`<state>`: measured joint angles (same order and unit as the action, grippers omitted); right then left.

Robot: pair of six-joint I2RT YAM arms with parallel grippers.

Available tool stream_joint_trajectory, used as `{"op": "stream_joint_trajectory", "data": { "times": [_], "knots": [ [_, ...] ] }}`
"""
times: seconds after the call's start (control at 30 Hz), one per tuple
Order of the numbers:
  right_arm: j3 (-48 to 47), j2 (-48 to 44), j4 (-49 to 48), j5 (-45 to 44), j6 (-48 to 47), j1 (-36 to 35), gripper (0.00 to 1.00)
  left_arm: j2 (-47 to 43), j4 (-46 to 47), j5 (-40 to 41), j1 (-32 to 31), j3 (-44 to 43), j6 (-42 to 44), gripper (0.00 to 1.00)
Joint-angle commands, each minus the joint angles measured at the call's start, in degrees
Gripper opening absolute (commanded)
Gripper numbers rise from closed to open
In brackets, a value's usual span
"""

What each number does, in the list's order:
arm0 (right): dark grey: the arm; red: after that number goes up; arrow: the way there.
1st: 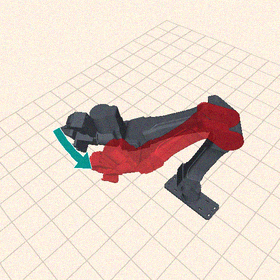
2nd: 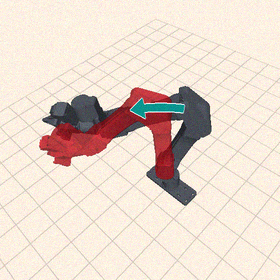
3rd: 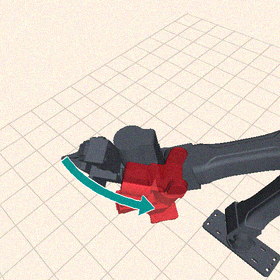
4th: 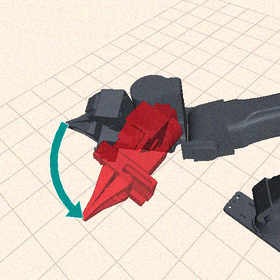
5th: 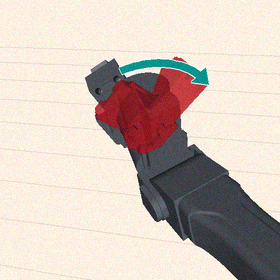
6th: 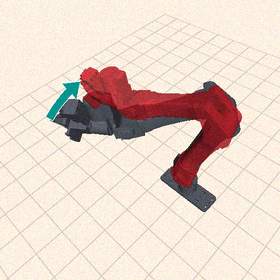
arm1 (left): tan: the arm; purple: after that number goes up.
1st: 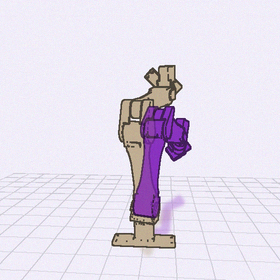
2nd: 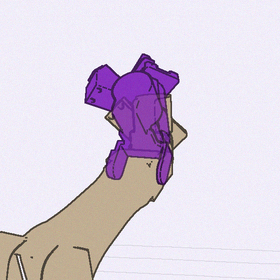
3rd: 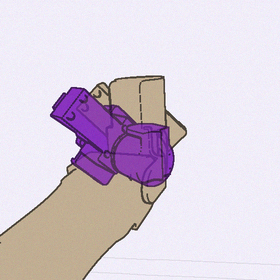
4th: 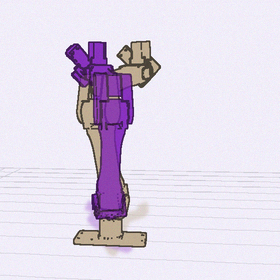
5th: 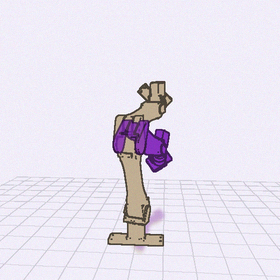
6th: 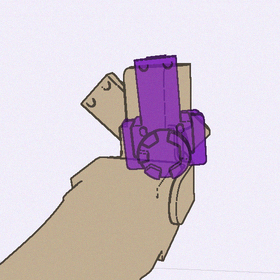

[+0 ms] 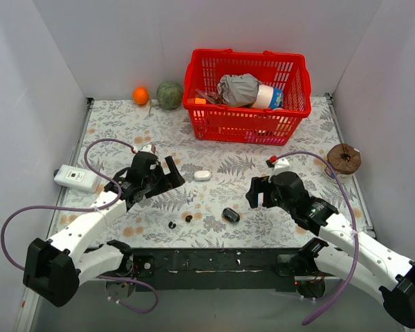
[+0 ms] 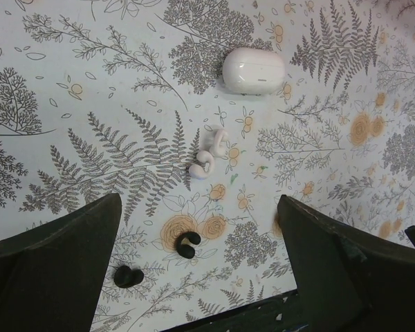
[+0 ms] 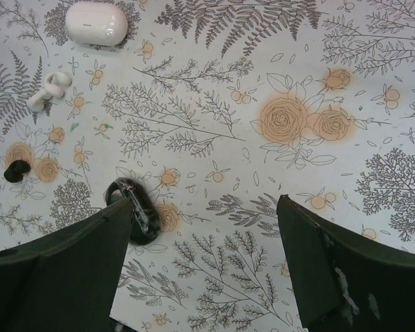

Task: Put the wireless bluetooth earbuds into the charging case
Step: Pick up the charging case at the center of the board.

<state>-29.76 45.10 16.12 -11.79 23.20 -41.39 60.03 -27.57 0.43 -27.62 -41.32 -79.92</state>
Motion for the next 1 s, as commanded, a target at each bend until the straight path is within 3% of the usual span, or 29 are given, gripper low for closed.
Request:
{"op": "stream_joint_trajectory", "data": {
  "times": [0.0, 0.13, 0.27, 0.5, 0.57, 0.7, 0.97],
  "knots": [
    [-0.1, 0.0, -2.1, 0.7, -0.8, -0.4, 0.91, 1.1, 0.1, -1.3, -0.2, -0.7, 0.6, 0.98],
    [0.3, -0.2, -1.9, 0.5, -0.9, -0.4, 0.91, -1.4, 4.2, -8.1, -1.7, 1.6, 2.0, 0.98],
    [-0.2, -1.1, -0.7, -0.1, -0.7, -0.4, 0.91, -1.6, 7.1, -8.7, -12.0, 0.6, 3.5, 0.98],
    [-3.6, -4.6, 5.0, -0.2, -0.3, -0.4, 0.91, 8.8, 6.4, -1.2, -28.9, -5.6, 6.8, 0.98],
    [-4.5, -6.8, 6.0, -0.2, -0.2, -0.4, 0.90, 12.3, 6.0, 4.7, -33.7, -7.4, 7.8, 0.98],
    [-7.1, -9.9, 9.6, -1.0, -0.1, -0.4, 0.90, 21.4, 5.3, 8.1, -35.9, -11.4, 8.4, 0.98],
    [-7.2, -12.7, 12.5, -1.0, -0.3, -0.4, 0.90, 31.5, 0.8, 12.7, -36.7, -18.2, 13.5, 0.98]
  ]
}}
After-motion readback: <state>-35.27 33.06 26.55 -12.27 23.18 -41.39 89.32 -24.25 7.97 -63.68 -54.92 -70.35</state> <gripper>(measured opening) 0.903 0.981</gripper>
